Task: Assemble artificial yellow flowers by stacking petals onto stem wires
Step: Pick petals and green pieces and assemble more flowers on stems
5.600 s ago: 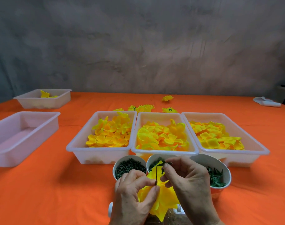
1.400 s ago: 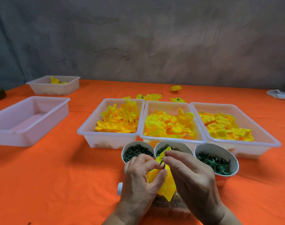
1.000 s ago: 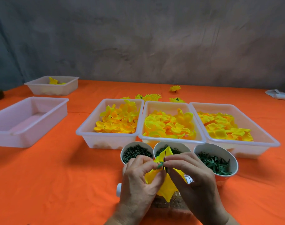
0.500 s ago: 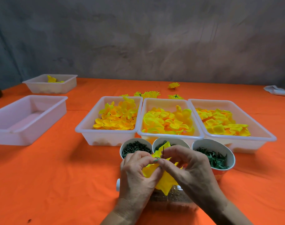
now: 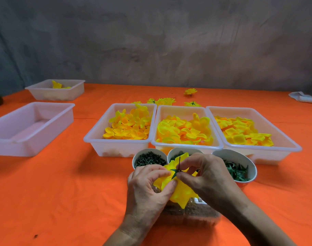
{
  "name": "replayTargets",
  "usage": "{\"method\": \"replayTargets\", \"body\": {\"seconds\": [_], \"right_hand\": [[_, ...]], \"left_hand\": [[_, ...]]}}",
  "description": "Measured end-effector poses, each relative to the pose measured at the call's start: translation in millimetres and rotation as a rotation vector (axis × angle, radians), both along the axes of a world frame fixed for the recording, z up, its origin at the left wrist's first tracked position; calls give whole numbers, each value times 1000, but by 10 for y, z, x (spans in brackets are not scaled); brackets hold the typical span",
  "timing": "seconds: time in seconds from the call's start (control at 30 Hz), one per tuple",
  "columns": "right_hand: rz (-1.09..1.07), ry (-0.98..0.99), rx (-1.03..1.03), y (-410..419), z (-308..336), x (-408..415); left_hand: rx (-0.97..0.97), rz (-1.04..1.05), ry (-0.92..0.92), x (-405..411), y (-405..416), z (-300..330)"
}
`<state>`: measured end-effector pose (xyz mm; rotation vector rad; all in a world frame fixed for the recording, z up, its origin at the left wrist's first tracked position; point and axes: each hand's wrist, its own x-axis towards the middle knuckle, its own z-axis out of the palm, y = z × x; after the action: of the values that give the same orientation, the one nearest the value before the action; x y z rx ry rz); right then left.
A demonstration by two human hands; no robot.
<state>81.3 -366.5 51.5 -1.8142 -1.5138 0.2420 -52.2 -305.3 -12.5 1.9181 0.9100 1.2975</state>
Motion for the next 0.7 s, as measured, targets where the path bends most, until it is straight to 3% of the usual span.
{"method": "replayTargets", "body": {"seconds": [0.7], "right_hand": [[11,-39,-49,69,97,4]], "left_hand": [[68,15,21,7,26,-12]]}}
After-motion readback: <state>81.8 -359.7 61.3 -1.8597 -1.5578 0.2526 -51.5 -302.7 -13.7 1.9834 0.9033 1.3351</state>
